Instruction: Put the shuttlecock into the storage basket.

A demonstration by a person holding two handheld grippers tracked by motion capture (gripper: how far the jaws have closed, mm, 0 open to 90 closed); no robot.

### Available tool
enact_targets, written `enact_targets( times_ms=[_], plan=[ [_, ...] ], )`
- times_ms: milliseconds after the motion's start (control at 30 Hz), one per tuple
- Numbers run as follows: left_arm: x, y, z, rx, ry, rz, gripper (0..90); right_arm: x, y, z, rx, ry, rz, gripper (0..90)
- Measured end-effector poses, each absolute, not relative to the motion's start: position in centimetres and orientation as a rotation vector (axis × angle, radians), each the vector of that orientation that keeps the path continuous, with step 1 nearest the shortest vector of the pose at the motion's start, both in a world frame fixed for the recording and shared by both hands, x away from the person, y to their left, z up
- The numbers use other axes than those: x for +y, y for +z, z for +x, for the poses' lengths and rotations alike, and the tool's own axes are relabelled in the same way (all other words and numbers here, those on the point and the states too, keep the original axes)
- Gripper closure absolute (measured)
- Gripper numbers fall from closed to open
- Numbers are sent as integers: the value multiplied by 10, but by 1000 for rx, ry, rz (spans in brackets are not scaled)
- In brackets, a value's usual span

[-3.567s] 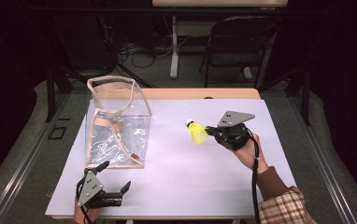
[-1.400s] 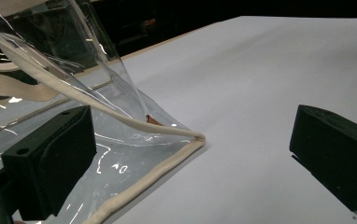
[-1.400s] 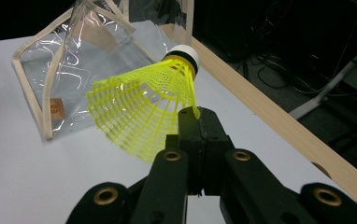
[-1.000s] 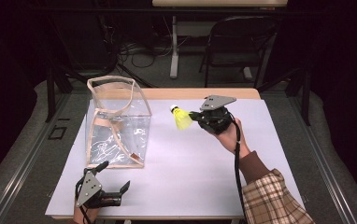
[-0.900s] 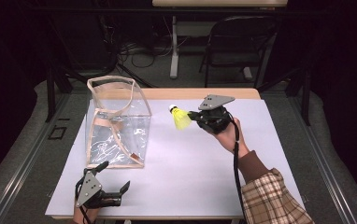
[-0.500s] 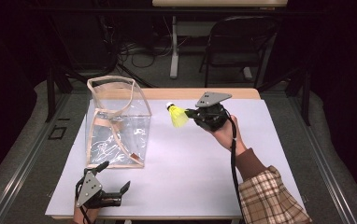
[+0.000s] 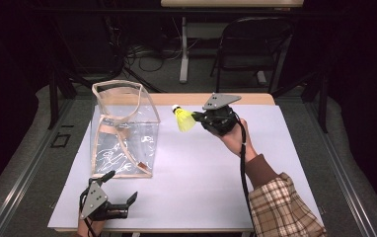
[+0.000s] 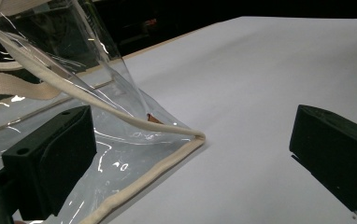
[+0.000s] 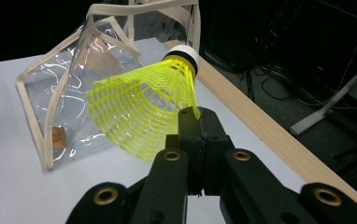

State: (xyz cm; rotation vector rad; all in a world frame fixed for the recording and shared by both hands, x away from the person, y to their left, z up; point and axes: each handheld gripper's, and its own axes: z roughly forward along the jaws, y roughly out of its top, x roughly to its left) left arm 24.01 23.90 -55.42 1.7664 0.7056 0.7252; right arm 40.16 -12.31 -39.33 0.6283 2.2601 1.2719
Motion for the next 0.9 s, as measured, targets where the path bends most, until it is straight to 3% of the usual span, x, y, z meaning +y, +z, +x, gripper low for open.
enact_targets(
  times_ms=[900],
  plan=[
    [238, -555, 240, 703, 726, 1777, 10, -108, -382, 410, 2258, 1274, 602, 900]
  ],
)
